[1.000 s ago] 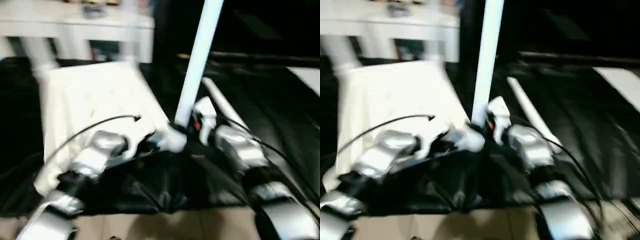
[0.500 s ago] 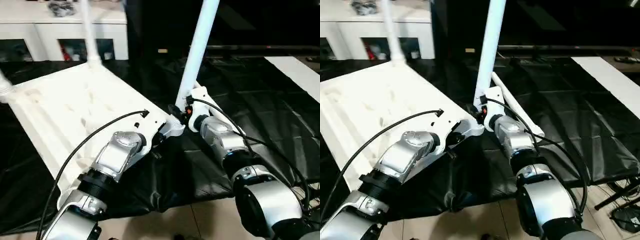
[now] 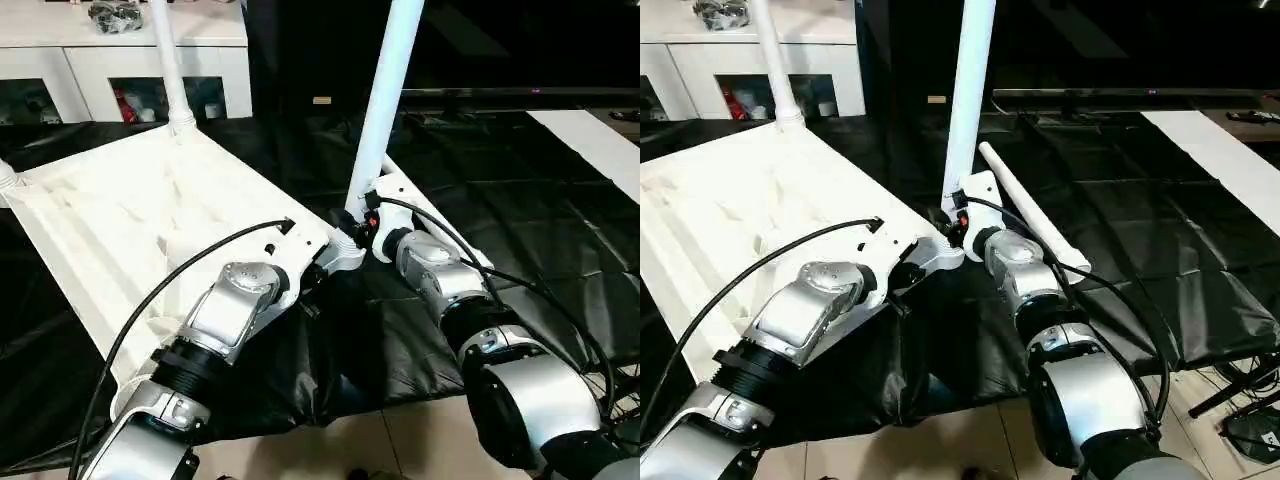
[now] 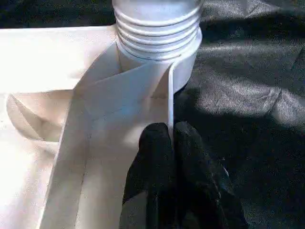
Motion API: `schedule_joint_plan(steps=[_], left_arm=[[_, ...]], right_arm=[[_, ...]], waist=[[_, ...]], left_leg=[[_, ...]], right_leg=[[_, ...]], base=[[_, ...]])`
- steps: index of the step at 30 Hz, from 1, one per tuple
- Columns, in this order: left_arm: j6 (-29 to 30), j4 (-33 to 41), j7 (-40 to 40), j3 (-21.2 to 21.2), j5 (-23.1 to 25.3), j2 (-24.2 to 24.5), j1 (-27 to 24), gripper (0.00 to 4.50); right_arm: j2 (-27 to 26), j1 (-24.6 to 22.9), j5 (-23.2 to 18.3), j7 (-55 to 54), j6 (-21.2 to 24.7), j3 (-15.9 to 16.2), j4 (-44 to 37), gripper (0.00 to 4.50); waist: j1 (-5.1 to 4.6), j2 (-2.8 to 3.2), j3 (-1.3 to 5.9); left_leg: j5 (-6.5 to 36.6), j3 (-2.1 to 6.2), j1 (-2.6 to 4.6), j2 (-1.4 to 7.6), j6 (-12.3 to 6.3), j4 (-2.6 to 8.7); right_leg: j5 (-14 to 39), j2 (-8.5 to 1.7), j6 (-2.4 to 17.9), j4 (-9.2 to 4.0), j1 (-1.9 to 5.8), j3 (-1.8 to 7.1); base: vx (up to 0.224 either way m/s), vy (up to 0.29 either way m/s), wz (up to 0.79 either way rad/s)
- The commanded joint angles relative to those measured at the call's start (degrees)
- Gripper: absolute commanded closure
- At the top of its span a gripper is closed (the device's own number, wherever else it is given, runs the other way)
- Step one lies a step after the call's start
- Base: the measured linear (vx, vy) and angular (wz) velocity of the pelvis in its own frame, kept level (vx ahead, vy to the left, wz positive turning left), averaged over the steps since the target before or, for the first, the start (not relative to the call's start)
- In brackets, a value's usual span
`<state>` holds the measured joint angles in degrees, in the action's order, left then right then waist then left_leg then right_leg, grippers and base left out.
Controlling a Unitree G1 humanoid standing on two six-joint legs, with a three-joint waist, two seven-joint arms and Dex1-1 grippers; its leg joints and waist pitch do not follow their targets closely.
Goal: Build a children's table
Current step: Insert table leg to table base
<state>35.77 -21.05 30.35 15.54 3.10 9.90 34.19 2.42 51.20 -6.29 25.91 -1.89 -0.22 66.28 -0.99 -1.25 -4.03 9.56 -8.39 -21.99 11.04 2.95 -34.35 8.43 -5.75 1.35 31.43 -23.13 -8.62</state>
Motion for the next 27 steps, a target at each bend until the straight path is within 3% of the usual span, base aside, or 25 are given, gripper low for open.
schedule_joint_plan(steps=[1, 2, 7, 10, 13, 16, 17, 20, 21, 24, 27], left_arm=[[-2.1, 4.8, -0.7, -1.6, 0.0, 0.8, 2.1, 4.5], [-2.4, 5.0, -0.3, -1.5, -0.1, 1.1, 2.0, 4.5], [-3.3, 5.4, 1.4, -1.4, -0.4, 2.6, 1.6, 4.5], [-3.7, 5.4, 1.9, -1.4, -0.5, 2.9, 1.5, 4.5], [-5.7, 6.0, 4.8, -0.7, -1.1, 4.7, 0.5, 4.5], [-7.0, 6.6, 7.2, -0.1, -1.6, 5.9, -0.4, 4.5], [-7.8, 7.0, 9.0, 0.3, -1.9, 6.8, -0.9, 4.5], [-9.0, 7.4, 11.6, 1.0, -2.4, 8.1, -1.7, 4.5], [-9.7, 7.7, 13.1, 1.3, -2.8, 8.8, -2.0, 4.5], [-11.5, 8.0, 16.6, 1.8, -3.7, 10.4, -2.5, 4.5], [-12.5, 8.2, 18.8, 2.2, -4.2, 11.3, -2.7, 4.5]], right_arm=[[-0.6, -1.4, 0.6, 1.7, 1.2, 0.5, 2.4, 1.73], [-0.4, -1.2, 0.7, 2.4, 0.7, 0.6, 2.0, 1.59], [0.7, -1.0, 0.9, 7.0, -0.6, 1.2, -0.5, 1.2], [1.0, -1.1, 0.9, 8.0, -0.8, 1.2, -0.9, 0.93], [3.1, -2.2, 0.8, 12.2, -1.0, 1.8, -4.1, 0.89], [4.8, -3.4, 0.4, 15.9, -0.5, 2.4, -6.9, 0.89], [6.0, -4.5, 0.4, 18.6, -0.2, 3.0, -8.7, 0.89], [7.7, -6.0, 0.6, 22.4, 0.3, 4.0, -11.0, 0.89], [8.5, -6.8, 0.8, 24.2, 0.6, 4.5, -12.1, 0.89], [10.0, -8.0, 0.9, 27.5, 1.2, 5.5, -14.1, 0.89], [10.9, -8.7, 0.8, 29.7, 1.7, 6.0, -15.4, 0.89]], waist=[[0.3, 0.69, 3.85], [0.27, 0.57, 3.99], [0.77, 0.72, 4.02], [1.26, 0.49, 4.22], [2.1, 0.48, 4.53], [2.77, 0.21, 4.75], [2.89, 0.37, 4.81], [3.57, 0.54, 5.21], [3.85, 0.58, 5.32], [4.43, 0.56, 5.36], [4.79, 0.58, 4.96]], left_leg=[[31.0, 1.05, 1.5, 2.42, 1.79, 4.92], [29.7, 1.04, 1.17, 2.39, 1.62, 4.95], [26.5, 0.62, 1.06, 2.45, 0.8, 4.89], [23.7, 0.21, 1.0, 2.37, 0.37, 4.72], [19.5, -0.31, 0.78, 2.32, -0.92, 4.53], [15.9, -0.96, 0.84, 2.19, -2.22, 4.12], [15.5, -1.12, 0.95, 2.1, -2.52, 3.97], [9.9, -1.19, 0.46, 2.28, -3.99, 3.82], [8.1, -1.35, 0.66, 2.39, -4.37, 3.66], [7.0, -1.51, 0.62, 2.37, -4.84, 3.5], [11.0, -1.61, 0.92, 2.41, -3.29, 3.75]], right_leg=[[27.6, -4.03, 7.7, -4.15, 2.3, 2.72], [26.4, -4.03, 8.1, -3.81, 2.54, 2.85], [23.6, -4.01, 9.7, -3.37, 2.56, 3.29], [20.9, -3.92, 11.0, -2.83, 2.48, 3.81], [19.2, -3.81, 11.1, -2.51, 2.71, 4.2], [15.3, -3.35, 12.5, -1.69, 2.35, 4.78], [14.9, -3.27, 12.7, -1.58, 2.25, 4.89], [8.8, -3.1, 14.2, -0.58, 2.87, 4.99], [6.4, -3.0, 14.9, -0.23, 2.72, 5.07], [5.2, -2.9, 15.2, -0.01, 2.89, 5.07], [11.1, -2.87, 14.0, -0.82, 2.59, 5.07]], base=[[0.0, 0.0, 0.0], [0.0, 0.0, 0.0], [0.0, 0.0, 0.0], [0.0, 0.0, 0.0], [0.0, 0.0, 0.0], [0.0, 0.0, 0.0], [0.0, 0.0, 0.0], [0.035, -0.016, 0.04], [0.0, 0.0, 0.0], [0.0, 0.0, 0.0], [0.0, 0.0, 0.0]])
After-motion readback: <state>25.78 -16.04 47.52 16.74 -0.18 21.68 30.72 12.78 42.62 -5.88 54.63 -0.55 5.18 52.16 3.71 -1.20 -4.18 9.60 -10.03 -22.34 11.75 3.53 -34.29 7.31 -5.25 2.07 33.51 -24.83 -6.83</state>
